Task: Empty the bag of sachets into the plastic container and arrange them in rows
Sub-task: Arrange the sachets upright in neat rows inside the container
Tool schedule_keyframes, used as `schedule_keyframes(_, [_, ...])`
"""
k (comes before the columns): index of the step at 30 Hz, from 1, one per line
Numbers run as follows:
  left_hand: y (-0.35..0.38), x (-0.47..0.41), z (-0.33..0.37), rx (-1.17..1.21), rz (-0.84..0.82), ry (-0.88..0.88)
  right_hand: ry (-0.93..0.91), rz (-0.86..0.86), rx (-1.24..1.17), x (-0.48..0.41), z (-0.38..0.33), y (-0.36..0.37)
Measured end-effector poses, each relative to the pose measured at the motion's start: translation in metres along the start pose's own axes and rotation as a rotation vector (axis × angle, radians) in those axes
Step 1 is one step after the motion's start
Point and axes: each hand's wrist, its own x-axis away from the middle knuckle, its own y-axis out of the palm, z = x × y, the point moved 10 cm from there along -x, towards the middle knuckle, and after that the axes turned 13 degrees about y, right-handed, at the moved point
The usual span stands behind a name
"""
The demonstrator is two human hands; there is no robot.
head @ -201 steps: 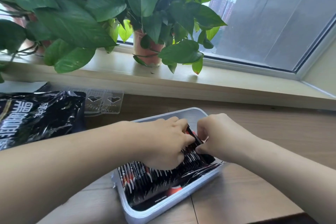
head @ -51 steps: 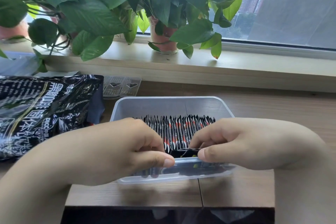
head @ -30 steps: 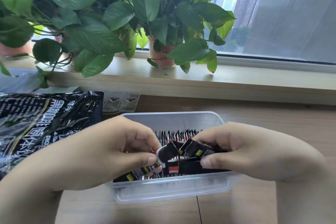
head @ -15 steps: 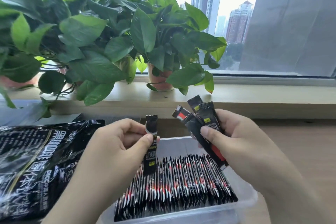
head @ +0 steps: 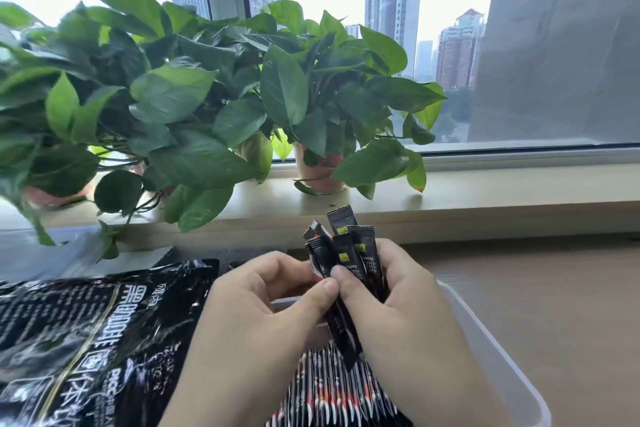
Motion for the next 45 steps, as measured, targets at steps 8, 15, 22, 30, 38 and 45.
schedule_keyframes(8, [-0.029,-0.004,-0.004,-0.128,0.178,0.032,-0.021,0.029,-0.099,0.0,-0.004,-0.004])
schedule_keyframes(15, [-0.023,-0.006,0.001,0.088,0.177,0.027,0.174,-0.169,-0.194,-0.002,0.009,0.013])
schedule_keyframes(22, [-0.005,-0.003,-0.004,0.165,0.043,0.016,0.097,-0.126,0.069,-0.003,0.012,0.014])
schedule_keyframes(30, [-0.017,-0.006,-0.007,0.149,0.143,0.024,-0.144,-0.103,0.586,0.014,-0.015,0.027])
schedule_keyframes(38, [-0.01,-0.01,-0.008,0.19,0.045,0.009,-0.264,-0.251,0.664,0.019,-0.017,0.042])
schedule_keyframes(45, [-0.009,-0.005,-0.009,0.281,0.074,-0.007,-0.315,-0.187,0.537,0.014,-0.022,0.026])
